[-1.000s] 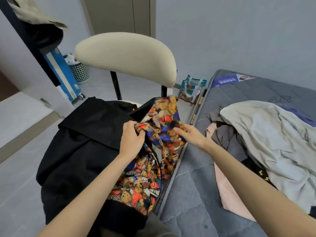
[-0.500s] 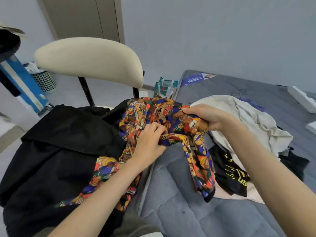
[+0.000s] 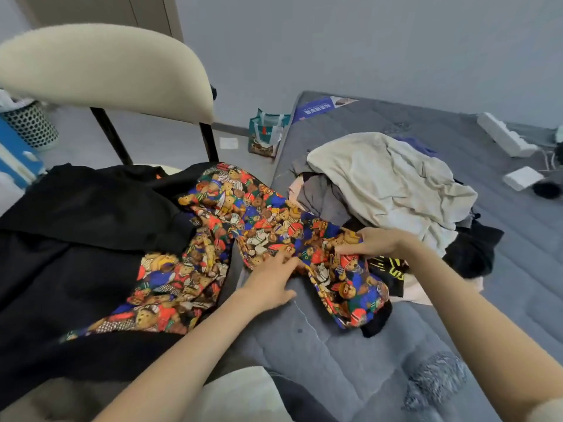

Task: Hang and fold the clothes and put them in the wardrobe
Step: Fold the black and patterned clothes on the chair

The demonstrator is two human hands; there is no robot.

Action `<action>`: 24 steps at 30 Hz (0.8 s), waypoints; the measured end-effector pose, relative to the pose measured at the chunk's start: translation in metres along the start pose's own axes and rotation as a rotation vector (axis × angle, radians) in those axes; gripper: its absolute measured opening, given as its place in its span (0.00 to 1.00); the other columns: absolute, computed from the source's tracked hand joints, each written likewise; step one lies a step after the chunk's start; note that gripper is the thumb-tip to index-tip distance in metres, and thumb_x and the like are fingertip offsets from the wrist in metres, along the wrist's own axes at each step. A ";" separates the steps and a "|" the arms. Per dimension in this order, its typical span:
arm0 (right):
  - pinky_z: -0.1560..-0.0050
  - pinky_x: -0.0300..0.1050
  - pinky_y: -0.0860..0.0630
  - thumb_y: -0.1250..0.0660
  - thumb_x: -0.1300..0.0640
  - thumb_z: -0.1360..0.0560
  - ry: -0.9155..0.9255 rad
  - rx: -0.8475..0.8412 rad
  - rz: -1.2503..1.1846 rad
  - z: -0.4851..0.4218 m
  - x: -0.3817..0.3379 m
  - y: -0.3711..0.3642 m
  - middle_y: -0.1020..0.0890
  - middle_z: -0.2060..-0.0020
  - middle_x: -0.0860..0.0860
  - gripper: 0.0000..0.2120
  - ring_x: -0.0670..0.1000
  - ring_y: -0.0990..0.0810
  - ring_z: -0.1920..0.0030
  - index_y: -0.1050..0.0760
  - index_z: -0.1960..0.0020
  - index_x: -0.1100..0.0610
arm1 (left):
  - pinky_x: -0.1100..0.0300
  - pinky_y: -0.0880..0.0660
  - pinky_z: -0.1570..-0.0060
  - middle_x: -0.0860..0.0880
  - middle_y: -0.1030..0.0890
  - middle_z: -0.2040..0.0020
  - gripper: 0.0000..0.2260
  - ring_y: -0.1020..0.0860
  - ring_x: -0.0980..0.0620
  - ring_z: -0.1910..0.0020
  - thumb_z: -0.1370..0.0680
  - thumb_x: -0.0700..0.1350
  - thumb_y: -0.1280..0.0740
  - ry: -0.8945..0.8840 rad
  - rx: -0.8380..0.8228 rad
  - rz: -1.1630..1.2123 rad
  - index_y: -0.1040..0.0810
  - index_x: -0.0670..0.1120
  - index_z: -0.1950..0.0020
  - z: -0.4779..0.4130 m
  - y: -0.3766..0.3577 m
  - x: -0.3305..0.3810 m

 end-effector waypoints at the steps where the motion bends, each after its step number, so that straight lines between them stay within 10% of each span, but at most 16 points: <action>1: 0.47 0.39 0.21 0.27 0.45 0.30 0.039 -0.033 -0.028 0.003 0.001 -0.004 0.14 0.51 0.50 0.19 0.50 0.16 0.49 0.19 0.46 0.57 | 0.49 0.32 0.35 0.47 0.35 0.30 0.27 0.33 0.45 0.33 0.25 0.48 0.30 -0.025 0.008 -0.052 0.35 0.50 0.29 -0.001 -0.003 0.007; 9: 0.53 0.42 0.19 0.29 0.52 0.25 0.293 0.390 -0.305 0.024 -0.017 0.036 0.14 0.56 0.54 0.10 0.51 0.15 0.56 0.18 0.50 0.57 | 0.56 0.33 0.61 0.49 0.29 0.41 0.31 0.24 0.46 0.48 0.27 0.62 0.34 -0.056 0.216 -0.145 0.40 0.51 0.30 -0.008 -0.002 0.051; 13: 0.48 0.47 0.20 0.29 0.51 0.25 0.182 0.306 -0.378 0.016 -0.010 0.028 0.14 0.55 0.56 0.13 0.54 0.15 0.52 0.18 0.49 0.60 | 0.51 0.28 0.50 0.45 0.25 0.39 0.24 0.24 0.42 0.44 0.21 0.57 0.44 0.079 0.170 -0.081 0.39 0.52 0.26 -0.015 -0.011 0.050; 18: 0.57 0.37 0.20 0.32 0.51 0.23 0.282 0.464 -0.305 0.019 -0.030 0.035 0.14 0.57 0.54 0.13 0.49 0.15 0.58 0.19 0.48 0.60 | 0.54 0.27 0.56 0.46 0.19 0.48 0.14 0.22 0.45 0.50 0.19 0.45 0.46 0.142 0.232 0.206 0.24 0.47 0.39 -0.005 0.012 0.028; 24: 0.51 0.46 0.20 0.38 0.53 0.20 0.303 0.268 -0.644 0.007 -0.100 0.023 0.16 0.51 0.57 0.12 0.54 0.17 0.52 0.22 0.46 0.60 | 0.60 0.33 0.61 0.51 0.25 0.59 0.12 0.28 0.55 0.61 0.17 0.41 0.47 0.315 0.236 0.814 0.25 0.49 0.50 0.010 0.056 -0.036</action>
Point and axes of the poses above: each hand's wrist, its own z-axis away from the middle knuckle, its own y-axis out of the back of the hand, x = y × z, the point moved 10 cm from there along -z, towards the middle knuckle
